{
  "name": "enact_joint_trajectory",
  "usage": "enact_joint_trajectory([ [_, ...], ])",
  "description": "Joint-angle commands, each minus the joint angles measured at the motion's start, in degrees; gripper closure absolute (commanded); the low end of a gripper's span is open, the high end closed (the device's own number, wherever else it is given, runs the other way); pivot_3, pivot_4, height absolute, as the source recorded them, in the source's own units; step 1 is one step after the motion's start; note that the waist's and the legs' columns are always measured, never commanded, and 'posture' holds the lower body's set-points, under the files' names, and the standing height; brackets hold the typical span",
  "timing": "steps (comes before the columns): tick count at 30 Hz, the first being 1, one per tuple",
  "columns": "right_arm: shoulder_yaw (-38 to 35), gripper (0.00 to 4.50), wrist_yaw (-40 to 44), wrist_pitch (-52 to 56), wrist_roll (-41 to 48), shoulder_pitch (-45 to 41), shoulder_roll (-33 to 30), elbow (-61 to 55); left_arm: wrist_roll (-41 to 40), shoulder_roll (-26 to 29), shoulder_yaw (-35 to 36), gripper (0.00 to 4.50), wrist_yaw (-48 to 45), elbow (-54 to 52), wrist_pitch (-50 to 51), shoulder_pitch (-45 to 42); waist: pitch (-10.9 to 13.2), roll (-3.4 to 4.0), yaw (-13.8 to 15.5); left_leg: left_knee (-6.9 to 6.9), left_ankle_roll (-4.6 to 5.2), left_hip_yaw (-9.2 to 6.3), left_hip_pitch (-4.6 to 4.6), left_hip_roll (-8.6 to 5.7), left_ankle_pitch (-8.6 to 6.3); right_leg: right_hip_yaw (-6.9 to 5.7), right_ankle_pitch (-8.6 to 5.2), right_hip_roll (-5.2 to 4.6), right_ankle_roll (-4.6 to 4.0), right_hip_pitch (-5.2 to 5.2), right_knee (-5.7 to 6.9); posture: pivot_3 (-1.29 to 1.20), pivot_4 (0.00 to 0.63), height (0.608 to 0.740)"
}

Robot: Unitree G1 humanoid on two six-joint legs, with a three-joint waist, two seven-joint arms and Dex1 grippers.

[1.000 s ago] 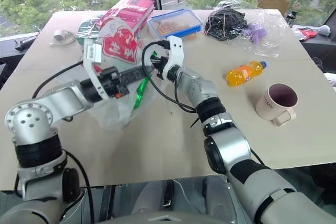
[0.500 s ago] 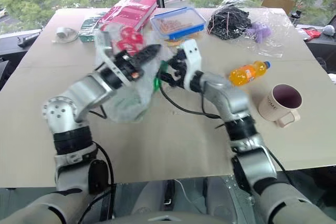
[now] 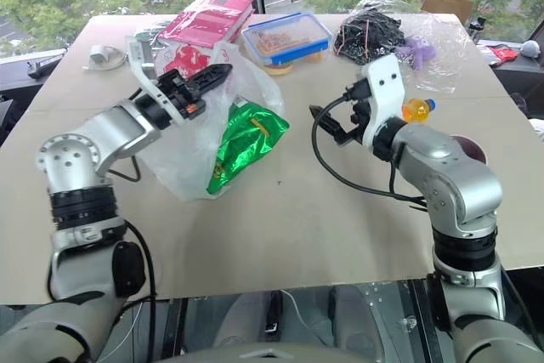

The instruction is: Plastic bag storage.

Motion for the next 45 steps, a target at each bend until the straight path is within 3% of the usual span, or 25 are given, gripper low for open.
enact_joint_trajectory([
  [1,5.3,0.02,-2.0,-3.3,-3.5,-0.4,5.0,7.4,7.0,5.5,-5.9,4.5,-10.9,-4.7,2.1,0.8,0.0,0.02,-0.3,-0.01,0.0,0.01,0.03,0.0,0.0,0.03,0.0,0.01,0.0,0.01,0.02,0.0,0.15,0.74],
  [4,10.3,0.02,-3.6,-10.6,-10.8,-2.8,7.4,19.1,11.7,8.8,-9.0,4.5,-17.3,-8.2,0.9,2.3,0.0,0.03,-0.6,0.0,0.0,0.02,0.03,-0.01,0.0,0.06,0.0,-0.01,0.0,0.01,0.04,0.0,0.15,0.74],
  [8,5.4,0.02,-4.2,-18.3,-9.4,-7.0,14.6,29.4,15.4,11.8,-9.7,4.5,-22.5,-12.4,0.4,5.3,0.0,0.04,-0.9,0.01,-0.01,0.03,-0.01,0.0,0.01,0.07,0.01,-0.04,0.01,-0.01,0.0,0.0,0.15,0.74],
  [16,3.3,0.02,1.7,-25.4,-9.4,-16.7,18.7,44.7,15.8,11.3,-6.7,4.5,-22.1,-14.4,1.8,6.8,0.0,0.05,-1.0,-0.05,-0.02,0.03,-0.02,0.16,0.01,0.06,0.0,-0.06,0.0,-0.04,-0.06,0.0,0.15,0.74],
  [22,3.6,0.02,3.5,-35.7,-14.0,-26.6,22.6,68.9,12.7,10.3,-3.9,4.5,-20.4,-18.1,3.9,7.4,0.0,0.05,-1.2,-0.04,-0.03,0.05,0.0,0.17,0.02,0.09,0.01,-0.07,-0.01,-0.06,0.03,0.0,0.15,0.74],
  [25,1.9,0.92,3.4,-39.6,-14.6,-29.2,22.5,75.8,11.3,10.3,-2.4,4.5,-20.1,-19.7,4.6,8.3,0.0,0.05,-1.0,-0.06,-0.04,0.04,-0.02,0.17,0.02,0.07,0.01,-0.11,-0.01,-0.06,0.0,0.0,0.15,0.74],
  [26,1.5,1.26,4.0,-39.9,-14.5,-29.5,22.1,76.1,10.5,10.2,-1.6,4.5,-19.7,-19.6,4.9,8.3,0.0,0.05,-1.0,-0.06,-0.04,0.03,-0.02,0.17,0.02,0.06,0.01,-0.13,-0.01,-0.05,-0.02,0.0,0.15,0.74],
  [30,-0.9,3.35,7.7,-34.5,-11.6,-27.9,18.3,66.9,3.6,8.0,2.8,4.5,-15.9,-15.0,6.8,6.1,0.0,0.06,-1.0,-0.05,-0.04,0.01,-0.05,0.14,0.02,0.04,0.01,-0.19,0.0,-0.05,-0.01,0.0,0.15,0.74],
  [33,-4.8,4.39,11.2,-15.9,-2.4,-26.0,11.3,47.8,-5.2,5.4,6.7,4.5,-8.8,-5.6,7.0,0.0,0.1,0.14,-0.1,-0.03,-0.04,-0.13,-0.11,0.15,0.02,-0.07,0.01,-0.23,0.0,-0.05,0.03,0.0,0.15,0.74],
  [36,-8.0,4.46,11.0,-3.8,4.8,-26.2,7.6,36.4,-9.2,3.8,8.9,4.5,-2.7,2.0,6.0,-5.1,0.1,0.13,0.3,0.1,-0.02,-0.18,-0.19,0.15,0.01,-0.12,0.01,-0.25,0.0,-0.08,0.08,0.0,0.15,0.74],
  [39,-13.5,4.46,6.7,4.8,11.1,-30.8,6.6,30.6,-7.1,3.4,7.6,4.5,-1.8,7.0,6.3,-8.8,0.1,0.13,-0.2,0.07,-0.01,-0.08,-0.08,0.14,0.01,-0.06,0.01,-0.19,0.0,-0.04,0.1,0.0,0.15,0.74],
  [41,-15.4,4.46,3.9,7.0,12.3,-32.9,7.1,29.4,-6.3,2.9,5.8,4.5,-2.9,6.8,7.6,-9.1,0.1,0.13,-0.6,0.06,-0.02,-0.03,-0.04,0.08,0.01,-0.02,0.01,-0.16,0.0,-0.05,0.15,0.0,0.15,0.74],
  [45,-12.1,4.46,0.3,6.1,8.1,-33.4,6.1,29.1,-7.6,0.9,3.7,4.5,-2.8,5.1,10.0,-9.3,0.1,0.11,-0.7,0.06,-0.02,-0.01,-0.04,0.05,0.01,-0.01,0.01,-0.19,0.0,-0.04,0.12,0.0,0.15,0.74],
])
